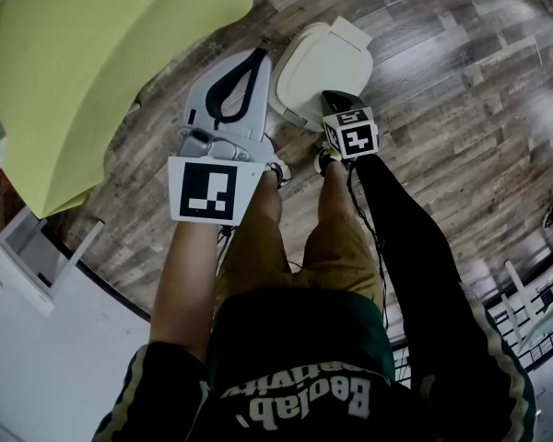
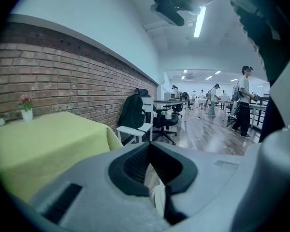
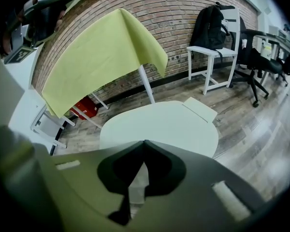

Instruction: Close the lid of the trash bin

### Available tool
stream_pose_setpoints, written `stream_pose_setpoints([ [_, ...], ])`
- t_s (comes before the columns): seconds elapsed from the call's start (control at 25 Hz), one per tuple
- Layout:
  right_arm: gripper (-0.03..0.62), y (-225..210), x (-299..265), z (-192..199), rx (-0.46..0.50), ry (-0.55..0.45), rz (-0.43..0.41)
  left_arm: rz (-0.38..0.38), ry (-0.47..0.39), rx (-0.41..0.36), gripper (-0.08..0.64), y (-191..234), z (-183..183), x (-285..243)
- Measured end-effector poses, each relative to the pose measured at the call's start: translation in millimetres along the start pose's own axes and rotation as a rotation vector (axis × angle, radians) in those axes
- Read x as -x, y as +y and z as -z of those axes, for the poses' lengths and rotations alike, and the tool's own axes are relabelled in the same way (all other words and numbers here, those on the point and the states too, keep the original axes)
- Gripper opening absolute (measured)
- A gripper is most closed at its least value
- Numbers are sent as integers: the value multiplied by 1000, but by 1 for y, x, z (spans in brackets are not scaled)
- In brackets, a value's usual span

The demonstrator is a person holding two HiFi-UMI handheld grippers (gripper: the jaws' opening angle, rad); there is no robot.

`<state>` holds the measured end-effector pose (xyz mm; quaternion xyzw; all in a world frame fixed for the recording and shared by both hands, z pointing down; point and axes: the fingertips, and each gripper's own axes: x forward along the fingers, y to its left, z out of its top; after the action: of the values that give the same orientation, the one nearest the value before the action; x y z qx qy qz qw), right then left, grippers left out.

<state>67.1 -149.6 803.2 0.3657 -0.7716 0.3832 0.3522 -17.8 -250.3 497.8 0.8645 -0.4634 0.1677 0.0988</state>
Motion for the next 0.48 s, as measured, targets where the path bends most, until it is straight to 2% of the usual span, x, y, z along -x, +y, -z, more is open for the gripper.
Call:
stream_pose_setpoints([
  [0.48, 9, 2, -21, 17, 16, 39, -15, -8, 5, 17, 9, 8, 12, -2],
])
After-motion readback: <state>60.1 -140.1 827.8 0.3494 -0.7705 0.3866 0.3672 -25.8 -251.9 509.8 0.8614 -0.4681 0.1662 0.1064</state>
